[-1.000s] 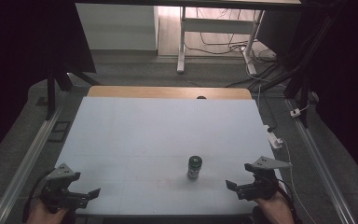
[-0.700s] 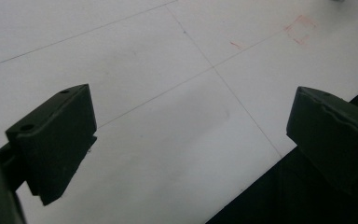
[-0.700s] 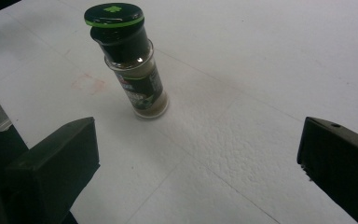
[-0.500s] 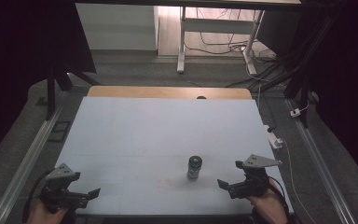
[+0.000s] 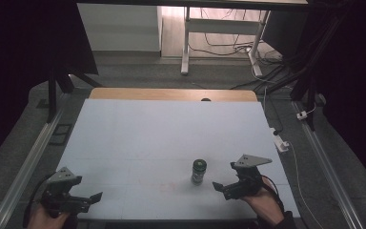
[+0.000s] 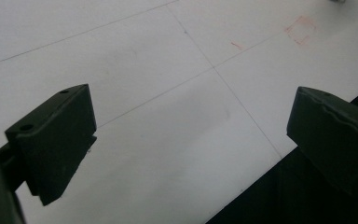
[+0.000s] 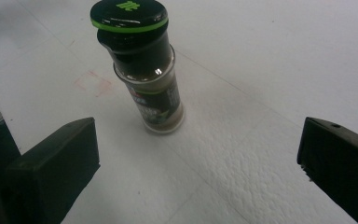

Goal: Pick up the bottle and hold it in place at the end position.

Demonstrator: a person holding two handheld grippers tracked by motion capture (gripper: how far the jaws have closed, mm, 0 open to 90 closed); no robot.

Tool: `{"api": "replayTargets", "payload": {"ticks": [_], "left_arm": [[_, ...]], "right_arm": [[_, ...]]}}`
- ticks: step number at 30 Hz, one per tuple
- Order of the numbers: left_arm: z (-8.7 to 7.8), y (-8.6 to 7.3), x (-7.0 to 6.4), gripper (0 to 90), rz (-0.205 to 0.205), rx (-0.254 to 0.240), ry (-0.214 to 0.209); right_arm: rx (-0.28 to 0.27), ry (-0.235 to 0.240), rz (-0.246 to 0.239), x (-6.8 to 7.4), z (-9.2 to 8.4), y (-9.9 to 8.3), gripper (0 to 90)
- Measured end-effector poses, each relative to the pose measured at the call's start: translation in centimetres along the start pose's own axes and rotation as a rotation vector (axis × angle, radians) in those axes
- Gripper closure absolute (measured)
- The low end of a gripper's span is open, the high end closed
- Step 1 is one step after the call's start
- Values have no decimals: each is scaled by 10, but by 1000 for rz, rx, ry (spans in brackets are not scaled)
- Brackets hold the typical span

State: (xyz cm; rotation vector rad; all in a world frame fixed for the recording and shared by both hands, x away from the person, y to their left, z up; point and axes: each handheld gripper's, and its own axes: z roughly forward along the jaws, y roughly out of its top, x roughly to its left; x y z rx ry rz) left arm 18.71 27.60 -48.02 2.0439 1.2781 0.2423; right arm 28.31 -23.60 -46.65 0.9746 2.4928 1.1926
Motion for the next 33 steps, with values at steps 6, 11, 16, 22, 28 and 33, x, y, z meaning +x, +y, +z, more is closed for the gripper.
{"api": "replayTargets", "payload": {"ticks": [6, 11, 16, 22, 28, 33], "left_arm": [[0, 0, 0, 25, 0, 1, 1], [0, 0, 0, 25, 1, 1, 1], [0, 0, 0, 25, 0, 2, 0], [0, 0, 0, 25, 1, 3, 0], [0, 0, 0, 25, 2, 3, 0], [0, 0, 0, 25, 2, 3, -1]], "right_arm": [[14, 30, -10, -1, 12, 6, 0], [31, 33, -41, 2, 23, 10, 0], [48, 47, -53, 4, 33, 12, 0], [89, 57, -77, 5, 51, 13, 0], [111, 80, -97, 8, 64, 14, 17], [78, 88, -127, 9, 66, 17, 183]]}}
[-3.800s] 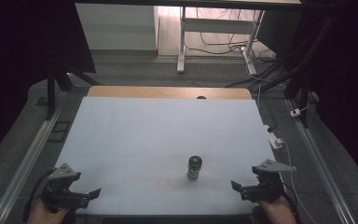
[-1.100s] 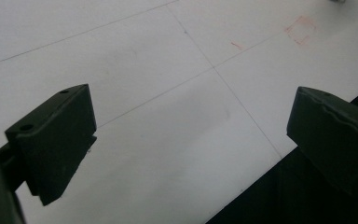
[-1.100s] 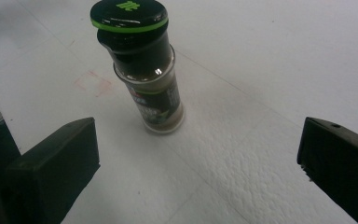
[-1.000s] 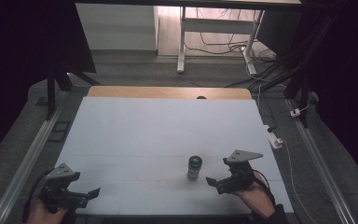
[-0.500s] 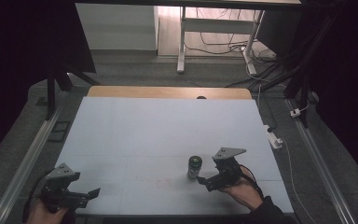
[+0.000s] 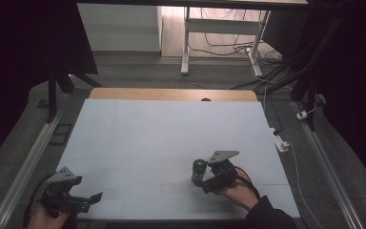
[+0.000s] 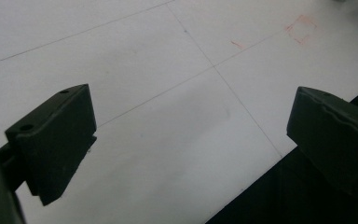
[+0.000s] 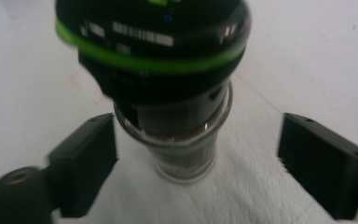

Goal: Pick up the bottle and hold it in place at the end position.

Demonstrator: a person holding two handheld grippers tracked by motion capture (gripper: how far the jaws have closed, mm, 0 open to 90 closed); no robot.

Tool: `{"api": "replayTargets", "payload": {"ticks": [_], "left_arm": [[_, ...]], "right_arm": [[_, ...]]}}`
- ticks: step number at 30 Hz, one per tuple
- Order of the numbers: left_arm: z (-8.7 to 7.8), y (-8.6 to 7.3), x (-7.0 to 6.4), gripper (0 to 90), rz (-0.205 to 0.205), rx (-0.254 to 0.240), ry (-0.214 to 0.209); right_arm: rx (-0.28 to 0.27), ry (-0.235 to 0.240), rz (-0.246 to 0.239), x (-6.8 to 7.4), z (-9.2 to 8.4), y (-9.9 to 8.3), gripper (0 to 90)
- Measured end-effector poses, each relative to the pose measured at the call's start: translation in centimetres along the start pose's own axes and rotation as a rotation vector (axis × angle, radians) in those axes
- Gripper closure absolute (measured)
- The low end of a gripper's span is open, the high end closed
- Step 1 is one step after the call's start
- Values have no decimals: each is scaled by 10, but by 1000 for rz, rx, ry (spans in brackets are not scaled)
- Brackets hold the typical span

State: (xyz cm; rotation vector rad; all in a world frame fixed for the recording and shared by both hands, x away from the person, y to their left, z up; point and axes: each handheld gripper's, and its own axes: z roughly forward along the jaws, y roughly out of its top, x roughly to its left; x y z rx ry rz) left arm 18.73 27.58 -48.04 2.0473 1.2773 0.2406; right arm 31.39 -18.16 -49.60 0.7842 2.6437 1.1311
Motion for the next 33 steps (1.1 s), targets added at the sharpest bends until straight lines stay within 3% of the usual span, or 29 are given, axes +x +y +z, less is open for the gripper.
{"api": "replayTargets", "payload": {"ticks": [7, 13, 20, 27, 33], "left_arm": [[0, 0, 0, 25, 1, 2, 0], [0, 0, 0, 25, 0, 3, 1], [0, 0, 0, 25, -1, 3, 1], [0, 0, 0, 25, -2, 3, 1], [0, 0, 0, 25, -3, 3, 0]], "right_arm": [[-9, 24, -36, 2, -1, 2, 391], [-13, 38, -72, 3, -2, 2, 510], [-8, 5, -111, 8, -3, 3, 525], [1, -11, -108, 9, -3, 5, 528], [-29, -8, -86, 5, -9, 10, 528]]}}
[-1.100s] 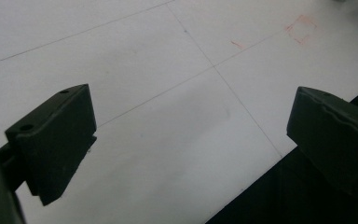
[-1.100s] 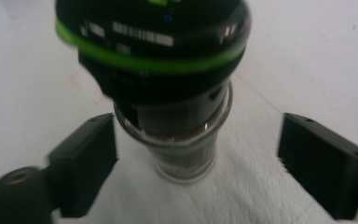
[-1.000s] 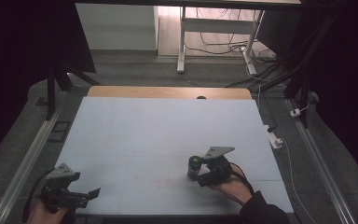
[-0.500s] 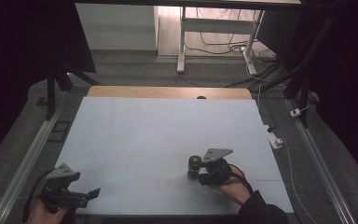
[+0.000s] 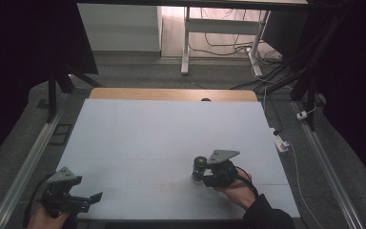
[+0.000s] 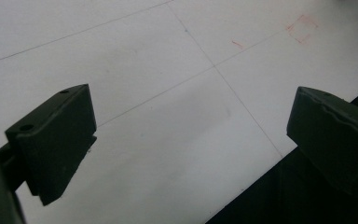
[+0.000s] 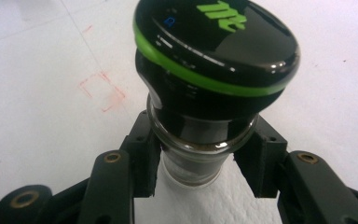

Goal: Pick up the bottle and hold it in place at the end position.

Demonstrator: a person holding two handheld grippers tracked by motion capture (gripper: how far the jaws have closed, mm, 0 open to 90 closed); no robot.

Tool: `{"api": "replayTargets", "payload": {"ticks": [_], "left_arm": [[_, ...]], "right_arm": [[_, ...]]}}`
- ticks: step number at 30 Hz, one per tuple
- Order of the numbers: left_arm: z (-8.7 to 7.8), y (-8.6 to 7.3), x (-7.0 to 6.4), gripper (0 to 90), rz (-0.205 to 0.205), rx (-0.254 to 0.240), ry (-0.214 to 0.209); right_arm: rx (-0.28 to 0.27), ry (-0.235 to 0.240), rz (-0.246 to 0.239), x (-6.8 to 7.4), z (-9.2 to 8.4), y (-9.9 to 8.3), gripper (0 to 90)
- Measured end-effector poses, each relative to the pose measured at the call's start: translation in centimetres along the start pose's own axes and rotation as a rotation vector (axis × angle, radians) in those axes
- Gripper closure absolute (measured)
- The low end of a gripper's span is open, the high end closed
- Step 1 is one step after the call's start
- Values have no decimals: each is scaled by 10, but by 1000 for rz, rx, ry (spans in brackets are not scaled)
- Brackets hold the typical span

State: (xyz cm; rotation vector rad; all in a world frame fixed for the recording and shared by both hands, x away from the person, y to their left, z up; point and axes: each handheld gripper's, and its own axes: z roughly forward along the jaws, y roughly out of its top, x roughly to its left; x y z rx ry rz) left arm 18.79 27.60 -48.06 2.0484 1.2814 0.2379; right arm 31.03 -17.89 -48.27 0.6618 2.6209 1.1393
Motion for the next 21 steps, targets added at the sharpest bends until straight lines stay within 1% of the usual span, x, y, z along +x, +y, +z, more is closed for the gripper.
{"api": "replayTargets", "payload": {"ticks": [5, 7, 13, 21], "left_arm": [[0, 0, 0, 25, -2, 0, -1], [0, 0, 0, 25, -3, 0, -2], [0, 0, 1, 25, -5, 0, -2], [0, 0, 1, 25, -5, 1, -1]], "right_arm": [[-8, 7, 18, -4, -2, 5, 528], [-14, 4, 15, -5, -2, 8, 528], [-36, 8, 52, -11, 0, 19, 529], [-48, -2, 66, -19, 3, 31, 529]]}}
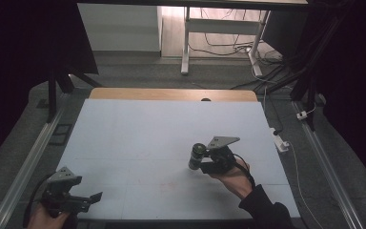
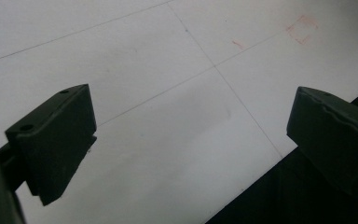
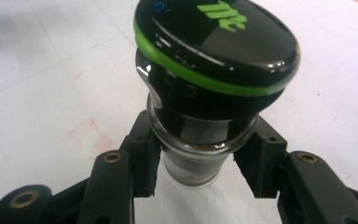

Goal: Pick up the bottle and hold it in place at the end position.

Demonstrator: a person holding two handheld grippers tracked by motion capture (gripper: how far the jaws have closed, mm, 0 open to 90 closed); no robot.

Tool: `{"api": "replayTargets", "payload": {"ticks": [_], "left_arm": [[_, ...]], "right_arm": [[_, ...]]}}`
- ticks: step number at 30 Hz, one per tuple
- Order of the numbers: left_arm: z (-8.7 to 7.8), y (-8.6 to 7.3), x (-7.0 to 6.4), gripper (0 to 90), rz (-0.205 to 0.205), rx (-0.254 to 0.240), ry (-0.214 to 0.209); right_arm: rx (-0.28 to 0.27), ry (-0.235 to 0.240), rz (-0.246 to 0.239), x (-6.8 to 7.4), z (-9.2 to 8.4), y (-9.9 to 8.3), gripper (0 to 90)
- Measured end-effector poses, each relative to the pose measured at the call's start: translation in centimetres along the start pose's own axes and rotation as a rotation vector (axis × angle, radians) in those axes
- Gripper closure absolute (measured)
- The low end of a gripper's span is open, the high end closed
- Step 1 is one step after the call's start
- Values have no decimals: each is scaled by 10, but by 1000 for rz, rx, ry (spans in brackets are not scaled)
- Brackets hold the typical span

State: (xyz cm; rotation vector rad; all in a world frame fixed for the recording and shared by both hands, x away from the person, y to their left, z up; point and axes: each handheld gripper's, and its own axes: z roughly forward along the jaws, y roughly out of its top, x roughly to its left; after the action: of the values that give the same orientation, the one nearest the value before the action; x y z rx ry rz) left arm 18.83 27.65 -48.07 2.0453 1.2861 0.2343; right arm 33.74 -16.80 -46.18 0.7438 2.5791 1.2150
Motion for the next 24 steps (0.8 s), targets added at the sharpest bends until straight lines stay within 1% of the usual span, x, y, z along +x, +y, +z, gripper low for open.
{"api": "replayTargets", "payload": {"ticks": [4, 5, 7, 8, 12, 14, 18, 20, 21, 22, 24], "left_arm": [[0, 0, 0, 25, -1, -1, 0], [0, 0, 0, 25, -1, -1, 0], [0, 0, 0, 25, 0, 0, 0], [0, 0, 0, 25, 1, 0, 0], [0, 0, 0, 26, 0, 1, -3], [0, 0, 0, 26, 1, 2, -3], [0, 0, 0, 26, 0, 0, -4], [0, 0, 0, 26, 0, 0, -4], [0, 0, 0, 26, 0, -1, -4], [0, 0, 0, 25, 1, -1, -3], [0, 0, 0, 25, 0, -1, -4]], "right_arm": [[1, -6, -2, -4, 4, 7, 528], [-4, -16, 1, -6, 6, 10, 528], [-7, -21, -4, -6, 7, 11, 528], [-9, -28, -12, -7, 9, 15, 528], [-13, -34, -11, -9, 13, 21, 528], [-14, -46, -6, -9, 17, 26, 528], [-21, -46, 0, -12, 22, 31, 528], [-23, -47, -3, -15, 28, 36, 528], [-23, -47, -3, -15, 28, 36, 528], [-24, -48, -5, -18, 32, 39, 528], [-23, -48, -7, -20, 34, 41, 528]]}}
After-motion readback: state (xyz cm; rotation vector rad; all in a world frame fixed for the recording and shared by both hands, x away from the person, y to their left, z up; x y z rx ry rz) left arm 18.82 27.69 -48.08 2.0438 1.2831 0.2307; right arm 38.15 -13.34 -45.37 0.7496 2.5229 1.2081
